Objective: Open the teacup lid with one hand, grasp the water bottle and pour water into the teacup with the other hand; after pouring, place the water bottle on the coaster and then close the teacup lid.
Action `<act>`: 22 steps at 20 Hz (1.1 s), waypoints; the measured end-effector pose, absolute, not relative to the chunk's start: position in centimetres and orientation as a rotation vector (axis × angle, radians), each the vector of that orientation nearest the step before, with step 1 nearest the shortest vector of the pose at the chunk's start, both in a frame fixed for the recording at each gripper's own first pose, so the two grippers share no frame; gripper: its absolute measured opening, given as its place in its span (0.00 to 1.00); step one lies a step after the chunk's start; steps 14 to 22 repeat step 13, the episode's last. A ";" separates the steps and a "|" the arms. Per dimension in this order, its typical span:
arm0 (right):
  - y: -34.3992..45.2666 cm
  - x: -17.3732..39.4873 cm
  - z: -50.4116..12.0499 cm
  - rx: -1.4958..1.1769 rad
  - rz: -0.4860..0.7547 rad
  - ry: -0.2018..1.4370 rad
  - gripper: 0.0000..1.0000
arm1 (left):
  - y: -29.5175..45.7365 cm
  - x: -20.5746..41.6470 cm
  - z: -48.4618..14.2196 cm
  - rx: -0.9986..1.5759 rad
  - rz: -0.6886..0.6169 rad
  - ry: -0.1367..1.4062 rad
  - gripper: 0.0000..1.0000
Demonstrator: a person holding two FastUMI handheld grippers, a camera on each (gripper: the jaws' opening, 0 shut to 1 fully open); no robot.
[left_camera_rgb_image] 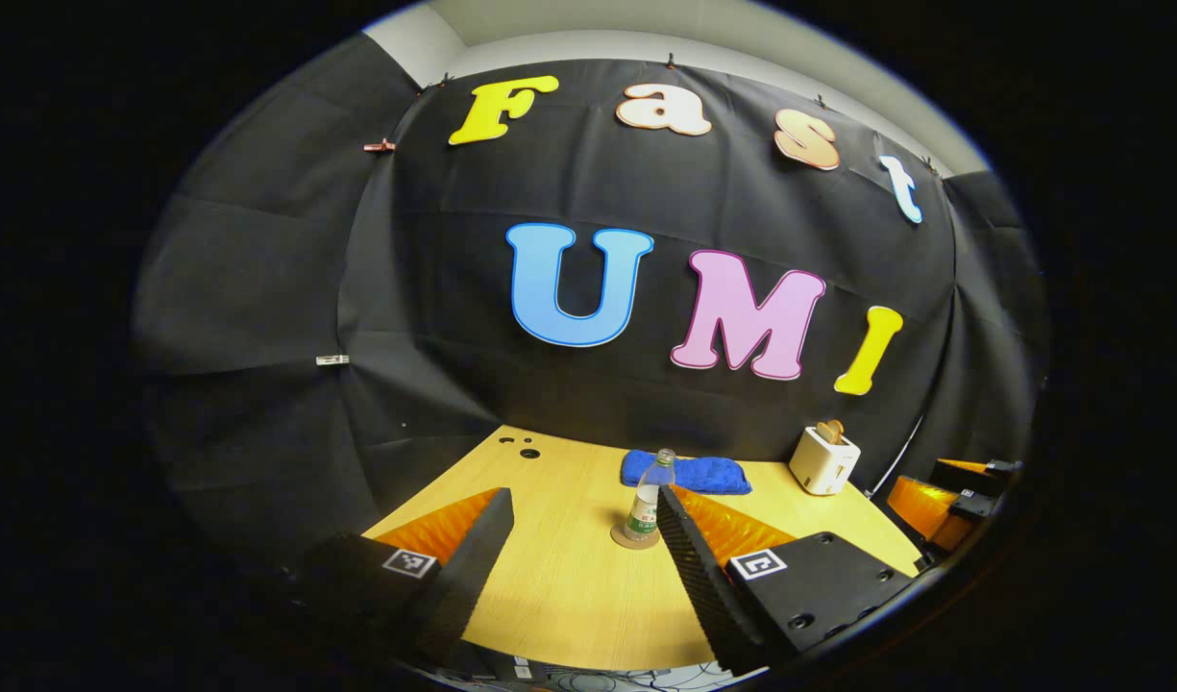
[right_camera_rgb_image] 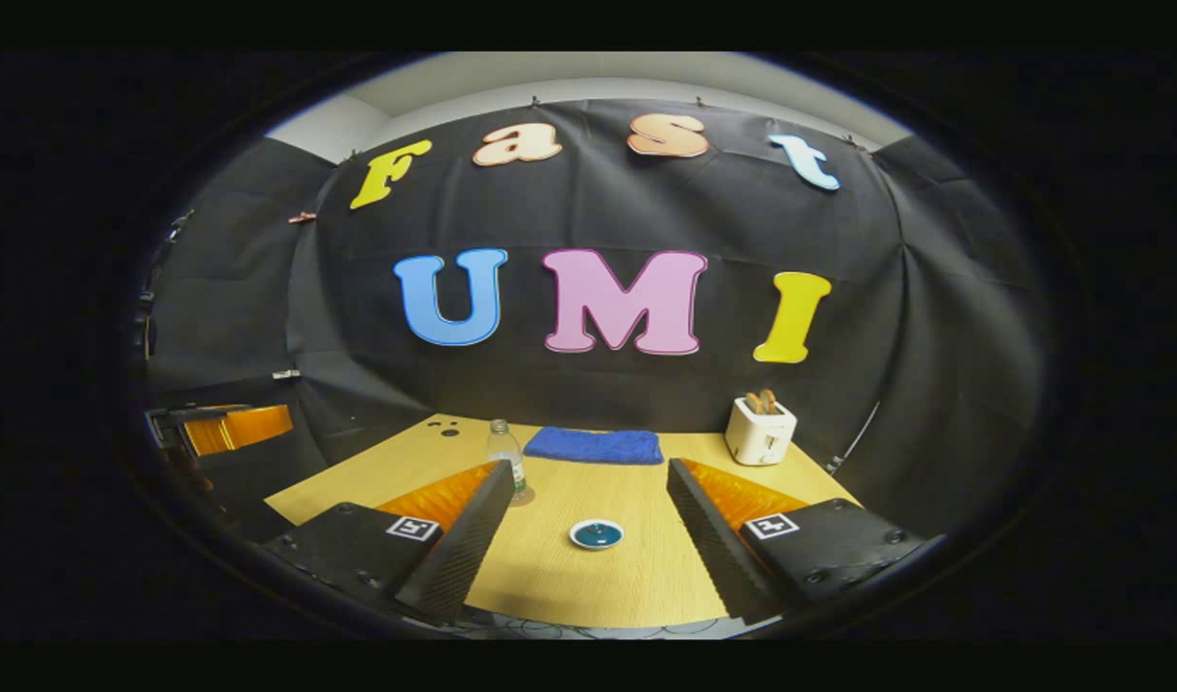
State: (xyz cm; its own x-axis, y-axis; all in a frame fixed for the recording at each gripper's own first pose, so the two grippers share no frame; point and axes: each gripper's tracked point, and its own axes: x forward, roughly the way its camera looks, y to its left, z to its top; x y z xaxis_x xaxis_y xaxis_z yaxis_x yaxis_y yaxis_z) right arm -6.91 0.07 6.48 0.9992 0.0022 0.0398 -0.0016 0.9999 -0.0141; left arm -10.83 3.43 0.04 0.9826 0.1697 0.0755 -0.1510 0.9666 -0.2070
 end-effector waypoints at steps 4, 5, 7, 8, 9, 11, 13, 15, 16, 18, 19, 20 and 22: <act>1.5 -5.1 7.6 -0.008 0.016 -0.043 0.99 | 3.6 -10.0 -0.7 -0.222 0.138 -0.053 0.95; 2.0 -4.9 7.4 -0.001 0.020 -0.033 0.99 | 3.4 -10.0 -0.6 -0.204 0.122 -0.053 0.95; 3.0 -4.6 7.1 0.016 0.031 -0.017 0.99 | 3.5 -9.5 0.2 -0.162 0.112 -0.060 0.95; 3.3 -4.4 7.1 0.014 0.034 -0.010 0.99 | 3.7 -9.1 0.6 -0.152 0.119 -0.065 0.95; 3.7 -4.0 7.1 0.008 0.042 -0.003 0.99 | 3.9 -9.0 1.1 -0.148 0.123 -0.067 0.95; 4.3 -3.1 7.4 -0.005 0.059 -0.003 0.99 | 3.8 -8.9 2.2 -0.136 0.117 -0.075 0.95; 4.7 -2.2 8.3 -0.019 0.065 -0.016 0.99 | 4.5 -8.5 2.9 -0.111 0.116 -0.090 0.95; 4.7 -2.2 8.3 -0.019 0.065 -0.016 0.99 | 4.5 -8.5 2.9 -0.111 0.116 -0.090 0.95; 4.7 -2.2 8.3 -0.019 0.065 -0.016 0.99 | 4.5 -8.5 2.9 -0.111 0.116 -0.090 0.95; 4.7 -2.2 8.3 -0.019 0.065 -0.016 0.99 | 4.5 -8.5 2.9 -0.111 0.116 -0.090 0.95; 4.7 -2.2 8.3 -0.019 0.065 -0.016 0.99 | 4.5 -8.5 2.9 -0.111 0.116 -0.090 0.95; 4.7 -2.2 8.3 -0.019 0.065 -0.016 0.99 | 4.5 -8.5 2.9 -0.111 0.116 -0.090 0.95; 4.7 -2.2 8.3 -0.019 0.065 -0.016 0.99 | 4.5 -8.5 2.9 -0.111 0.116 -0.090 0.95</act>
